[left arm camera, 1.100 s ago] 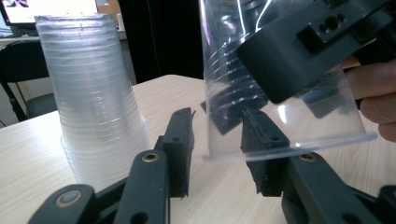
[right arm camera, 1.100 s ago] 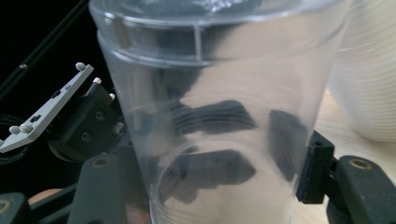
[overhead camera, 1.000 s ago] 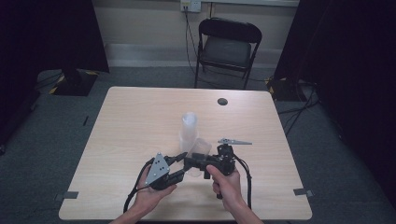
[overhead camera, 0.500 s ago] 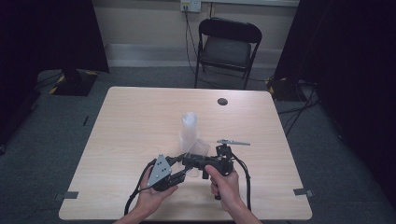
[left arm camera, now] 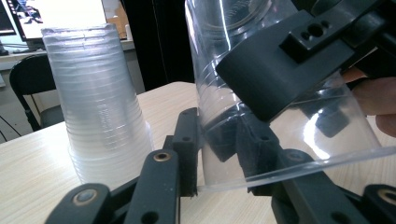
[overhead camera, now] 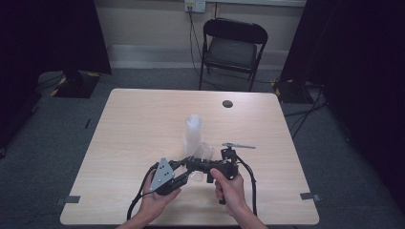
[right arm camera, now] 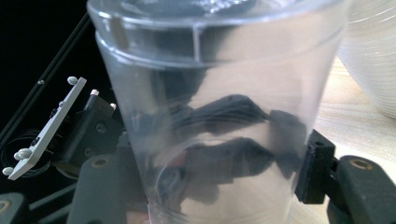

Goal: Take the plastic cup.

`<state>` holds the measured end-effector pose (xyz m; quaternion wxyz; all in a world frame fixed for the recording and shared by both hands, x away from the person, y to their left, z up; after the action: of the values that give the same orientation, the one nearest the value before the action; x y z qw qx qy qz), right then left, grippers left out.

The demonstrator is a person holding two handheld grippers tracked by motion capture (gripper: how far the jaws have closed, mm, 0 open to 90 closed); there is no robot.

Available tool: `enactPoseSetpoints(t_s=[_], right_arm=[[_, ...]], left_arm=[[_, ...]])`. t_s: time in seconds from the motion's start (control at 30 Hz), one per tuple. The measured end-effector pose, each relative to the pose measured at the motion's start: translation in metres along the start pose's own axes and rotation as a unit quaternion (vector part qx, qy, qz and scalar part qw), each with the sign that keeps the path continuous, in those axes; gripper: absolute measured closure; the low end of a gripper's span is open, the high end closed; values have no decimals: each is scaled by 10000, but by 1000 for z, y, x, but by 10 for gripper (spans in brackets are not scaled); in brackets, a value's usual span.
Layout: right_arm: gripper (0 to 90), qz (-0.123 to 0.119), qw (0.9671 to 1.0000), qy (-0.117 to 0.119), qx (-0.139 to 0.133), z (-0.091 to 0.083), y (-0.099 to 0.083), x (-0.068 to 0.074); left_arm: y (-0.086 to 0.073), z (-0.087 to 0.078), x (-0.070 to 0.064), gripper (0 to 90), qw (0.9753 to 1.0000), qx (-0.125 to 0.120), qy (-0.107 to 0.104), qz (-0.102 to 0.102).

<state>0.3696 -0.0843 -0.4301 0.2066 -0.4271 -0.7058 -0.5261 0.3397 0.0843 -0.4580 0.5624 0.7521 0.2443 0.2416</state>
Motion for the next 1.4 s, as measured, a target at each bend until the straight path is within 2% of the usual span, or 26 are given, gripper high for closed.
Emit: enactPoseSetpoints(t_s=[0.17,0.33,0.53,0.8,1.0,1.2,1.4], right_arm=[[344,-50,10000,-44,7,0,0,0],[267,-331,9991,-283,-11,0,1,2],[199,-349,9988,-350,-22,1,1,0],[145,-550,9968,-553,-150,-4,4,-1],[144,-599,9964,-552,-229,-9,6,-2],[144,-636,9949,-674,-410,-18,10,-4],[145,-641,9938,-724,-547,-27,13,-6]], left_arm=[[-1,0,1,756,10000,25,-43,5],[-1,0,2,803,9999,0,-164,-28],[-1,-1,3,820,9997,0,-228,-128],[-1,-3,4,848,9988,34,-404,-270],[-2,-3,5,846,9980,74,-485,-404],[-3,-6,7,846,9972,152,-563,-468],[-4,-10,11,849,9940,354,-776,-686]])
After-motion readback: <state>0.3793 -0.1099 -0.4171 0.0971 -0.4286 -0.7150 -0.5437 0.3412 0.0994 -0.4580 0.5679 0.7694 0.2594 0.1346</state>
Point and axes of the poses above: each handheld gripper's, and its own axes: z roughly forward along the jaws, y roughly out of its top, x roughly to its left, the point moved 3 cm from there along z, roughly forward along the jaws, and after that the axes turned 9 degrees about x, right-handed, at the moved point
